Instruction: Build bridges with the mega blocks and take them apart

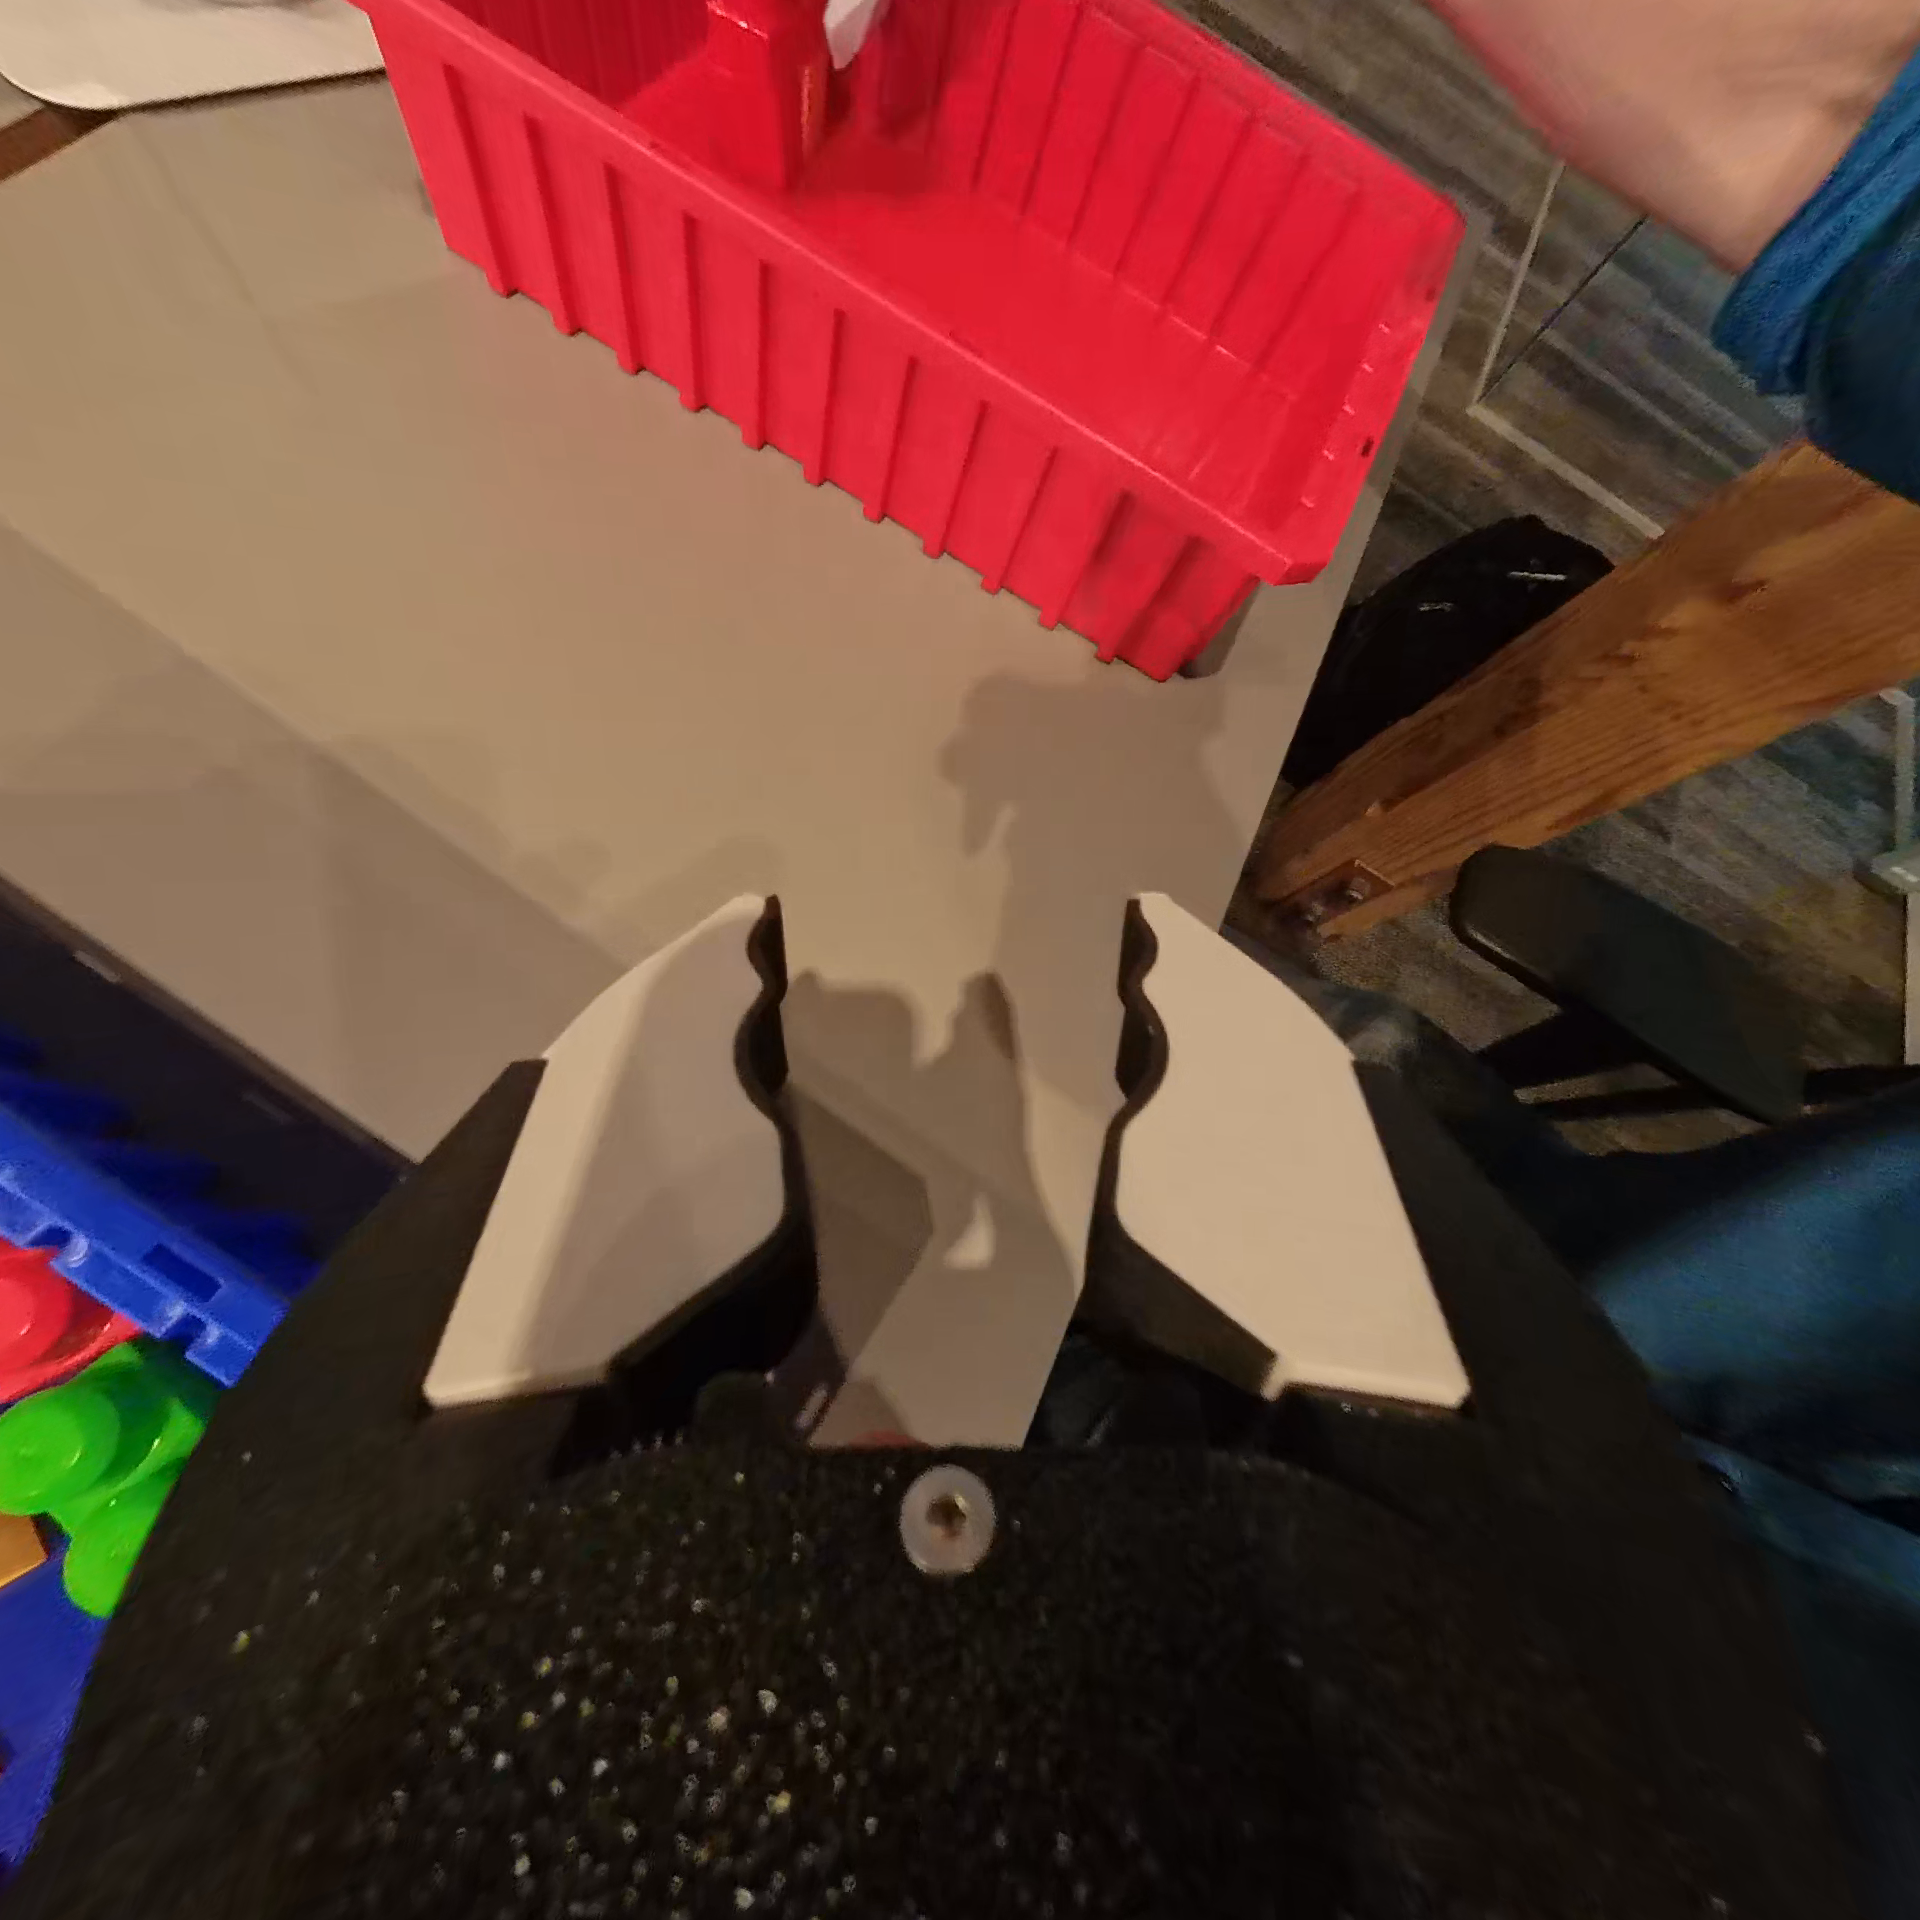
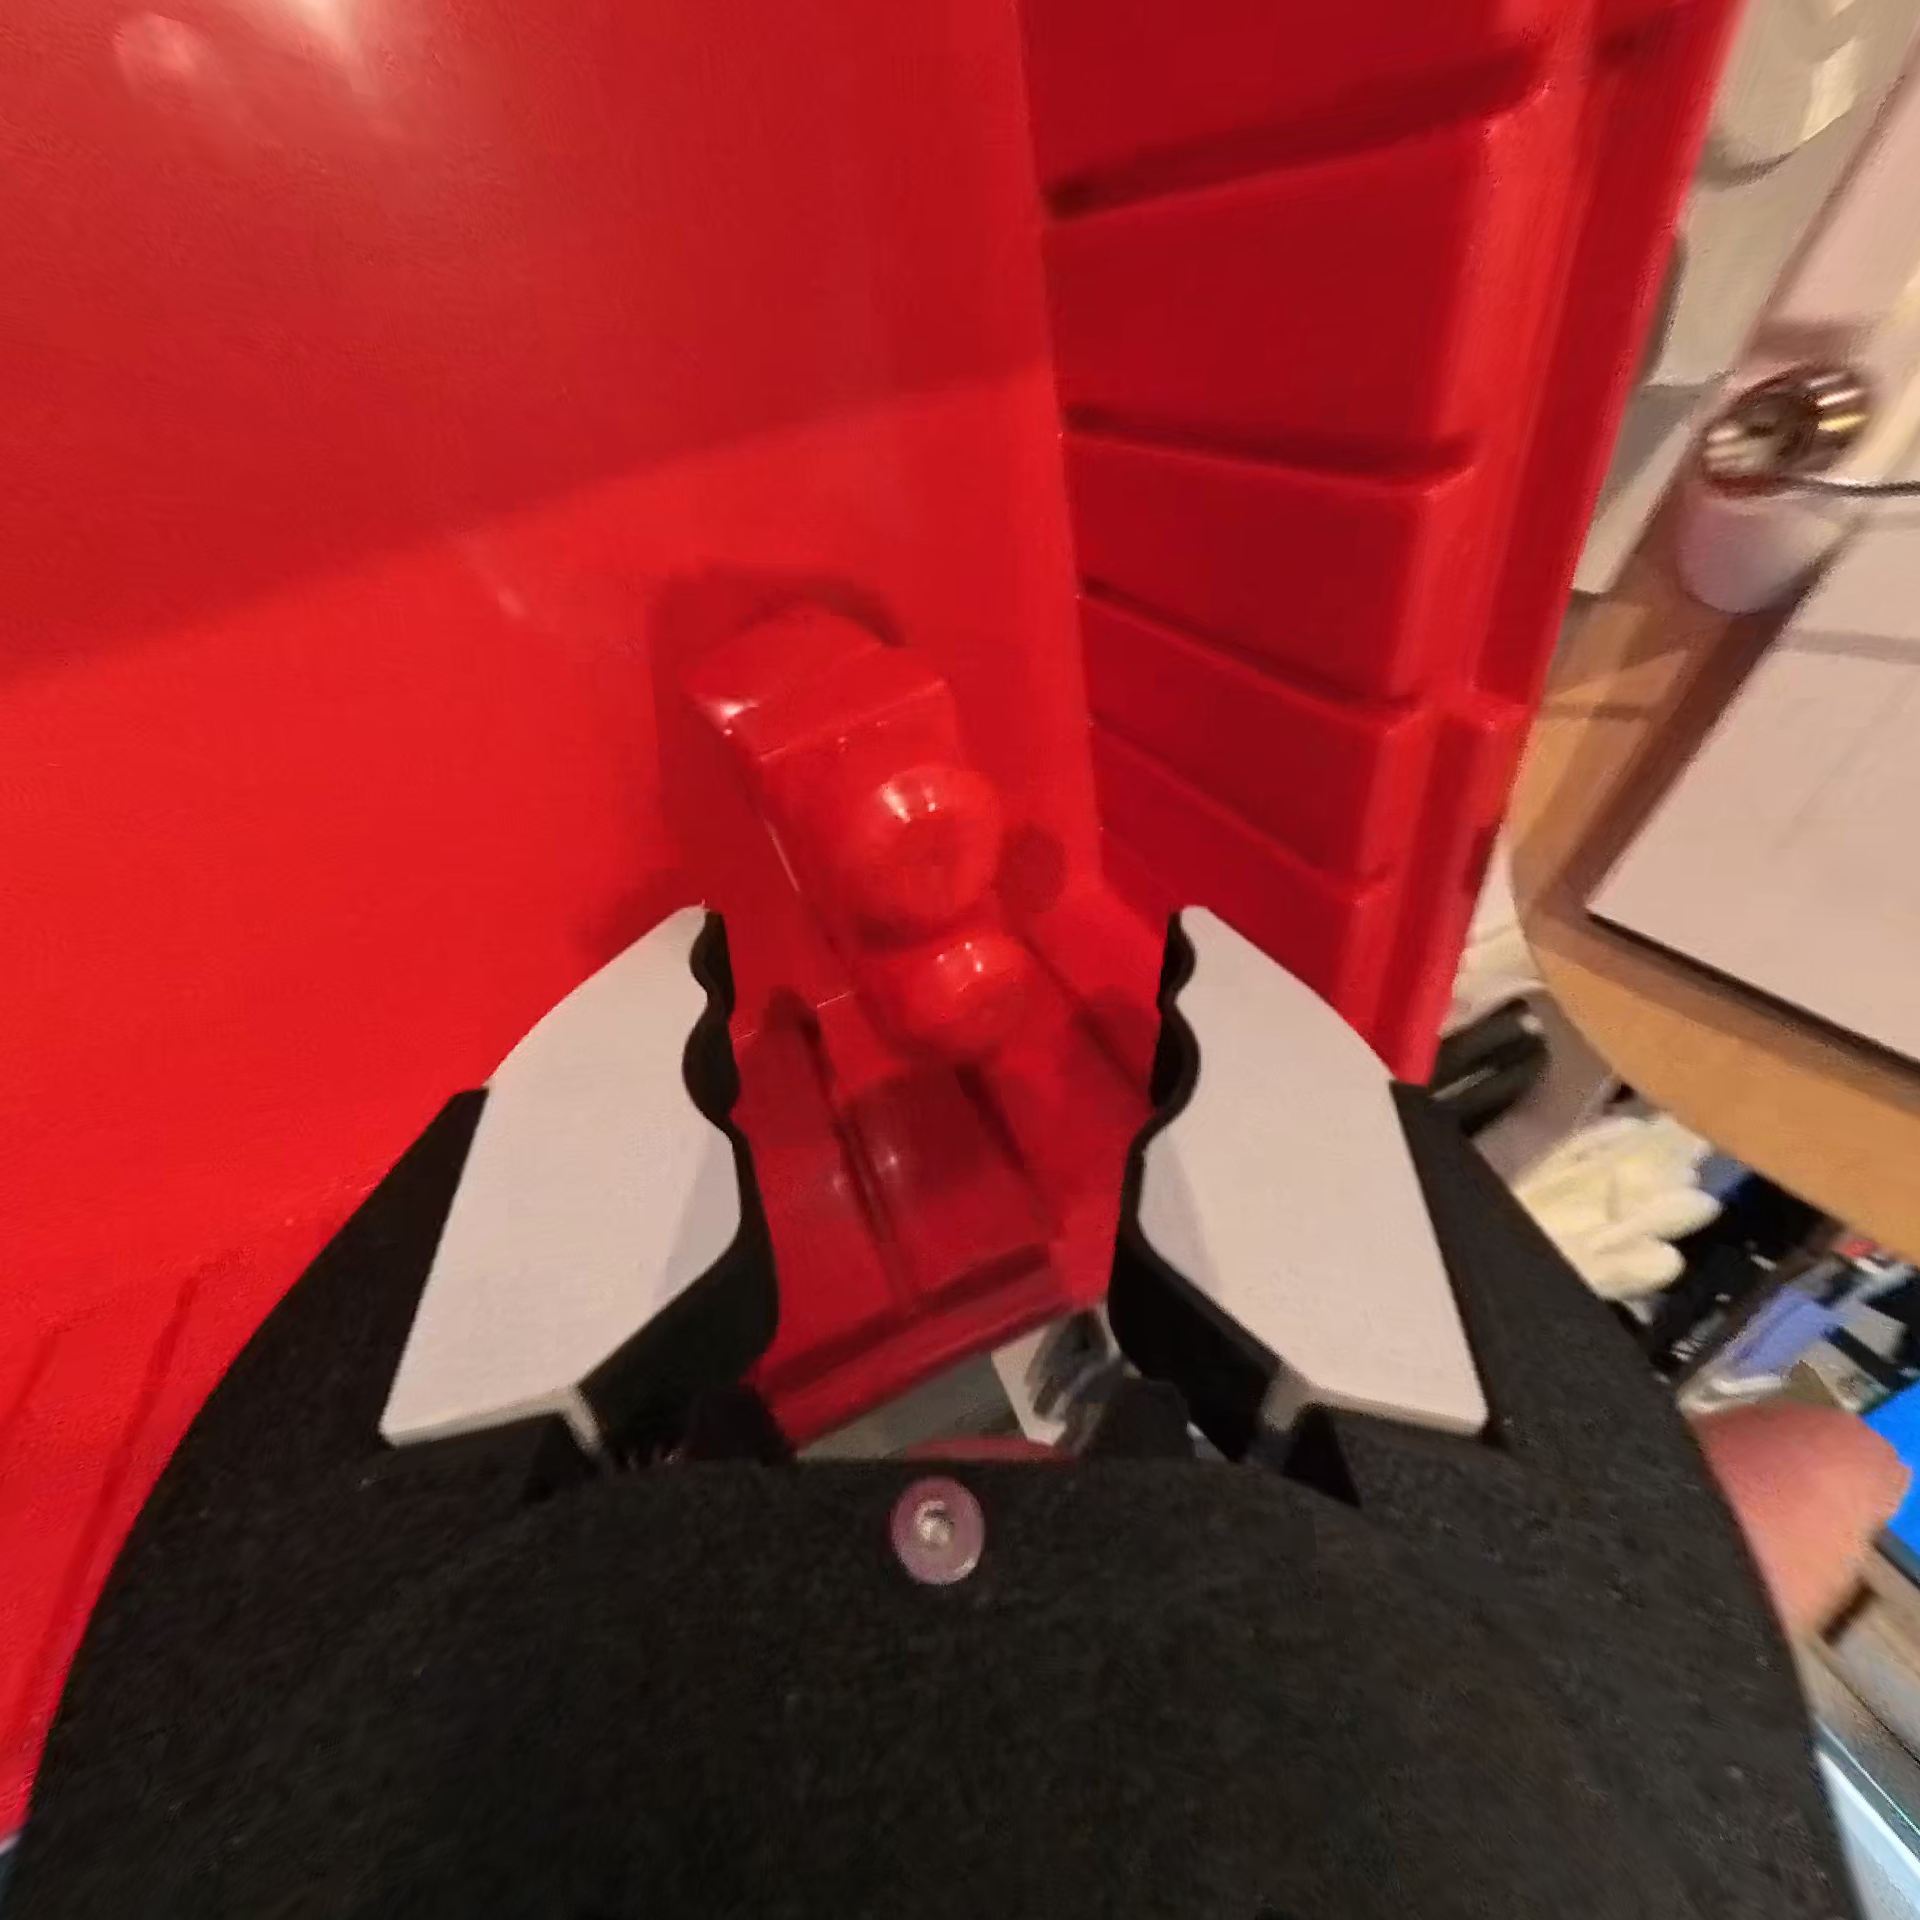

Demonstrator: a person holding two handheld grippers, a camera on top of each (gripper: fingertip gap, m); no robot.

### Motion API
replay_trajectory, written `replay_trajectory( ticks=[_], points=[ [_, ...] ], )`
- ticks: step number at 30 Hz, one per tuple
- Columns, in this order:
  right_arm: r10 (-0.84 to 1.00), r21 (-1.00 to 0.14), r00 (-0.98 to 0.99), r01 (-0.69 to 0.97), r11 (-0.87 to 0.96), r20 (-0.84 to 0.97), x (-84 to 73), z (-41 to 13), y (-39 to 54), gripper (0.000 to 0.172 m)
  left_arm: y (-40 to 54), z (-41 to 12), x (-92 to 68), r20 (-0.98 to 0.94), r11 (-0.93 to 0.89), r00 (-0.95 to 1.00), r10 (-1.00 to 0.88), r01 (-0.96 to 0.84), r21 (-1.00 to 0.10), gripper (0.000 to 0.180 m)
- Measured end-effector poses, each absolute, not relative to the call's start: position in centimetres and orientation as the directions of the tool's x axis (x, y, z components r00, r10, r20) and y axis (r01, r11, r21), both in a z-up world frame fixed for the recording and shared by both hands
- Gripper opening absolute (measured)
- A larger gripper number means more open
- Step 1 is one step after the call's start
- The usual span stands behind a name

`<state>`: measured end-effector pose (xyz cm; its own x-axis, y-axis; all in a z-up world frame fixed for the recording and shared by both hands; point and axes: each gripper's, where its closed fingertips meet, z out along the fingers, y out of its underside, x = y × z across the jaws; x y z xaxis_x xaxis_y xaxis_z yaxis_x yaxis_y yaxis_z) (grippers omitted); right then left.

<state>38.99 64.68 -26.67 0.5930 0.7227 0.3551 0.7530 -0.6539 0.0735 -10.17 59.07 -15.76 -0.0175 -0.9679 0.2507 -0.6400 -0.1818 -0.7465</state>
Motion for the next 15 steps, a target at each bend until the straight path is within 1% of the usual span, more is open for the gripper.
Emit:
replay_trajectory(
  ticks=[1, 2, 3, 4, 6, 9, 12, 15],
  points=[
    [0.728, 0.090, 0.609, 0.744, -0.662, 0.316, 39.3, -27.5, 64.5, 0.079, 59.1, -15.8, -10.1, 0.255, -0.184, -0.019, -0.967, -0.640, -0.746, 0.061],
    [0.733, 0.118, 0.623, 0.735, -0.668, 0.272, 39.6, -28.3, 64.0, 0.074, 59.2, -15.8, -10.0, 0.257, -0.185, -0.021, -0.966, -0.639, -0.747, 0.061],
    [0.738, 0.157, 0.637, 0.723, -0.672, 0.223, 39.8, -28.9, 63.3, 0.056, 59.2, -15.9, -9.9, 0.256, -0.183, -0.023, -0.966, -0.640, -0.747, 0.061],
    [0.728, 0.188, 0.647, 0.704, -0.685, 0.228, 40.3, -29.1, 63.0, 0.044, 59.3, -16.0, -9.8, 0.255, -0.179, -0.026, -0.967, -0.643, -0.745, 0.061],
    [0.678, 0.150, 0.713, 0.661, -0.735, 0.179, 39.5, -28.9, 62.4, 0.041, 59.2, -16.2, -9.6, 0.250, -0.170, -0.031, -0.968, -0.650, -0.741, 0.060],
    [0.625, 0.134, 0.744, 0.612, -0.779, 0.237, 39.2, -26.2, 61.7, 0.041, 59.2, -16.4, -9.5, 0.253, -0.169, -0.035, -0.967, -0.655, -0.737, 0.060],
    [0.622, 0.002, 0.733, 0.647, -0.762, 0.275, 35.1, -21.0, 62.1, 0.038, 59.2, -16.4, -9.7, 0.257, -0.178, -0.025, -0.966, -0.654, -0.735, 0.060],
    [0.705, -0.132, 0.651, 0.754, -0.644, 0.281, 26.6, -16.4, 63.1, 0.037, 59.3, -15.7, -10.2, 0.247, -0.180, -0.017, -0.969, -0.638, -0.749, 0.060]
  ],
)
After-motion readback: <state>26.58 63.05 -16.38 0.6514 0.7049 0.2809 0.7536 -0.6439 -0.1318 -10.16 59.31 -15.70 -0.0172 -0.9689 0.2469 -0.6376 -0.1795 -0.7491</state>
